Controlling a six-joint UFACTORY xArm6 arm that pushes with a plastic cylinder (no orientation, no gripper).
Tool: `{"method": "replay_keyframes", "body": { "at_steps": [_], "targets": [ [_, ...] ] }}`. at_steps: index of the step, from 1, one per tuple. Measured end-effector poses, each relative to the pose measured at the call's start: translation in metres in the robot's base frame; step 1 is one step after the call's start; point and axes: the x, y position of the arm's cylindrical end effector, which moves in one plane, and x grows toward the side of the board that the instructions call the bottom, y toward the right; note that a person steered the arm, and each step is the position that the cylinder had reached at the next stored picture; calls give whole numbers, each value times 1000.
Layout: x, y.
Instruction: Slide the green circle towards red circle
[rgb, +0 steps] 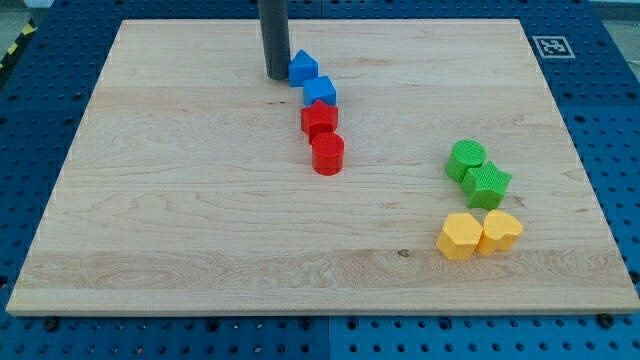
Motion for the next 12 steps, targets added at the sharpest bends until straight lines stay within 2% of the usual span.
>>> {"method": "replay_keyframes", "body": {
  "at_steps": [2,3,4,5,7,8,10,12],
  "targets": [
    [0,-9],
    [-48,-20],
    [-84,14],
    [-65,97],
    [90,235],
    [113,288],
    [151,295],
    [150,259]
  ]
}}
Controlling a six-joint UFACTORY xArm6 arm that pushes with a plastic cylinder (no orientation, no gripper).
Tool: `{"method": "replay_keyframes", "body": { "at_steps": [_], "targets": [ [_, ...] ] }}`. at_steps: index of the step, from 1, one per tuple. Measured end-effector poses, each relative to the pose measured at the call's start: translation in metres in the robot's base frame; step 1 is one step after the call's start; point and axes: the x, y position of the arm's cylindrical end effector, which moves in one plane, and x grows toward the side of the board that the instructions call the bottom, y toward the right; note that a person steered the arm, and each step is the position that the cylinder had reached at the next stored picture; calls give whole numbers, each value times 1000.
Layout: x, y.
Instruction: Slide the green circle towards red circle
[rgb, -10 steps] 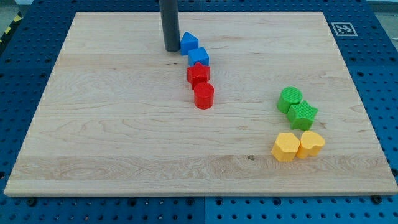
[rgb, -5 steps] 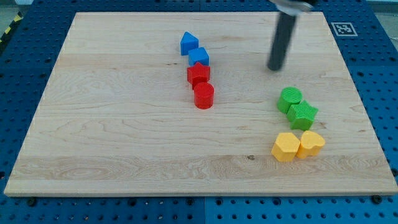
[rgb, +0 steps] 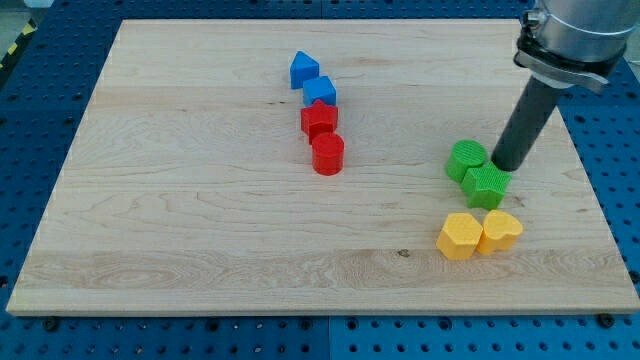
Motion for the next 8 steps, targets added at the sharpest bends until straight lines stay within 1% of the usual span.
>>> {"method": "replay_keyframes", "body": {
  "at_steps": [2,3,4,5,6,8],
  "targets": [
    [-8,-30],
    [-8,-34],
    [-5,-37],
    [10,-39],
    [16,-57],
    [13,-102]
  ]
}}
